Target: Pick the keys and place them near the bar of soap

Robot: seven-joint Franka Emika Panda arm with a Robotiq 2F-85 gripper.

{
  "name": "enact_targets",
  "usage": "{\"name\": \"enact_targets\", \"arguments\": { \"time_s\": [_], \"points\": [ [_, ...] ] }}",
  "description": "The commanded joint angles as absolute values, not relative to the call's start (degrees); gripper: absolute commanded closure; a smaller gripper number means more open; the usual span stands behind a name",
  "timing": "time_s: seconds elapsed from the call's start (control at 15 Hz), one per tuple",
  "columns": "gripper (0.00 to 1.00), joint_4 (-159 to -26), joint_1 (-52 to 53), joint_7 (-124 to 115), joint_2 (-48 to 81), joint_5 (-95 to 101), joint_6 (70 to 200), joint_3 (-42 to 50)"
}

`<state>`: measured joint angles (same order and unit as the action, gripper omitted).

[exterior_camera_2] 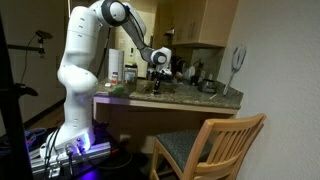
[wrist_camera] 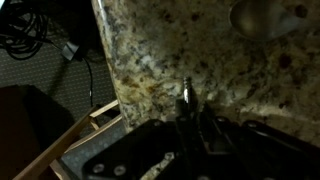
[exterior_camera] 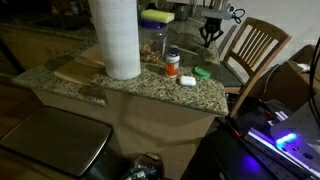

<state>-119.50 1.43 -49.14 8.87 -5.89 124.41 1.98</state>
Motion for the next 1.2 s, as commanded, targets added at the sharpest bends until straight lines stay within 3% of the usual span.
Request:
{"name": "enact_targets", "arguments": {
  "time_s": [0.0, 0.47, 1.0, 1.13],
  "points": [
    [0.96, -124.49, 0.47, -48.28, 3.85, -5.56, 126.35, 2.87],
    [0.96, -121.55, 1.48, -44.14, -1.10, -6.23, 126.65, 0.86],
    [0.96, -120.02, 3.02, -21.41, -3.99, -15.01, 116.01, -1.67],
    [0.96, -124.77, 3.58, -16.97, -7.45, -15.41, 113.37, -2.33]
  ]
}}
